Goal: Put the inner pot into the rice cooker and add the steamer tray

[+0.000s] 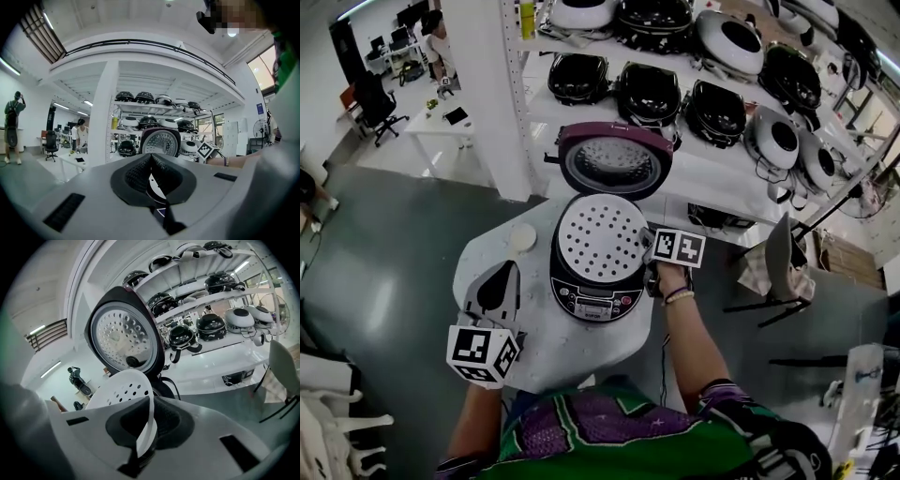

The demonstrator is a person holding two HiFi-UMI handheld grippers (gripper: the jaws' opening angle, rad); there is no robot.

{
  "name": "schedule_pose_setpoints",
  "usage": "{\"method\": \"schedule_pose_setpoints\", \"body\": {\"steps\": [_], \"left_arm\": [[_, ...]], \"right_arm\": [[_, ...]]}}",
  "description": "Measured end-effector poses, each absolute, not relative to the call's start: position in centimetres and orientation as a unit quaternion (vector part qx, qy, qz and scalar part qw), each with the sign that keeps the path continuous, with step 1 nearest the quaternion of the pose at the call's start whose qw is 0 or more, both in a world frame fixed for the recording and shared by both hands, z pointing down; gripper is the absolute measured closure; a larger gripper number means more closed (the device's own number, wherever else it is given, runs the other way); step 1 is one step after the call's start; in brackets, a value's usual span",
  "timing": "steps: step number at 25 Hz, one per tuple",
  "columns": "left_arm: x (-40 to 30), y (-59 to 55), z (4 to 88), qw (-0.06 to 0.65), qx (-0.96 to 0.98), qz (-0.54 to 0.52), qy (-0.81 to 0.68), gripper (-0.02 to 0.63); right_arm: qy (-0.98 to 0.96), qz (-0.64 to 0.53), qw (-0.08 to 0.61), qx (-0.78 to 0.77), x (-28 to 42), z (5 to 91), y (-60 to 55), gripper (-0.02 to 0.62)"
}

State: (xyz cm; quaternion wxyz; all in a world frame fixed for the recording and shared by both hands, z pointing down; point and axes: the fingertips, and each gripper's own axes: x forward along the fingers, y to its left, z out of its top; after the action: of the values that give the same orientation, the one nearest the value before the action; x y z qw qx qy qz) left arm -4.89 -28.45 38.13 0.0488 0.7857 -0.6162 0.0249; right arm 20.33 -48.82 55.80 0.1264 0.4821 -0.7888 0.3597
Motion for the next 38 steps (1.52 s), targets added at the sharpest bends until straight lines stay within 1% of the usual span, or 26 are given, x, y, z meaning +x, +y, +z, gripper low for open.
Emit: {"method": "schedule_pose_setpoints", "body": {"steps": [6, 14, 18, 19, 20, 22, 23, 26, 31, 38], "left_arm": [[-5.0, -29.0, 38.4, 0.055, 0.784, 0.035, -0.617, 0.584], [-5.7, -28.8, 39.7, 0.065, 0.780, 0.032, -0.622, 0.584], [-6.4, -28.4, 40.1, 0.069, 0.777, 0.028, -0.625, 0.584], [-6.6, -28.4, 40.1, 0.069, 0.777, 0.028, -0.626, 0.584], [-6.6, -28.3, 40.0, 0.069, 0.777, 0.028, -0.625, 0.584], [-6.6, -28.3, 39.8, 0.069, 0.778, 0.029, -0.624, 0.584], [-6.5, -28.3, 39.7, 0.069, 0.779, 0.029, -0.623, 0.584], [-6.3, -28.1, 39.6, 0.068, 0.782, 0.029, -0.619, 0.584], [-6.9, -27.1, 39.9, 0.069, 0.787, 0.029, -0.612, 0.584], [-8.7, -23.9, 39.8, 0.075, 0.796, 0.026, -0.600, 0.584]], "right_arm": [[-0.773, 0.374, 0.163, 0.485, 20.1, 57.9, -49.1, 0.569], [-0.770, 0.365, 0.183, 0.490, 19.8, 59.2, -48.8, 0.567], [-0.777, 0.321, 0.202, 0.502, 19.8, 59.1, -48.8, 0.558], [-0.779, 0.300, 0.208, 0.509, 19.9, 58.9, -48.8, 0.548], [-0.782, 0.280, 0.211, 0.515, 20.0, 58.6, -48.8, 0.524], [-0.788, 0.250, 0.210, 0.522, 20.2, 57.8, -48.5, 0.454], [-0.789, 0.239, 0.208, 0.526, 20.4, 57.4, -48.4, 0.444], [-0.791, 0.222, 0.197, 0.535, 21.1, 56.5, -47.9, 0.440], [-0.791, 0.228, 0.165, 0.544, 22.0, 56.4, -45.9, 0.440], [-0.785, 0.223, 0.147, 0.559, 22.8, 55.4, -39.3, 0.442]]}}
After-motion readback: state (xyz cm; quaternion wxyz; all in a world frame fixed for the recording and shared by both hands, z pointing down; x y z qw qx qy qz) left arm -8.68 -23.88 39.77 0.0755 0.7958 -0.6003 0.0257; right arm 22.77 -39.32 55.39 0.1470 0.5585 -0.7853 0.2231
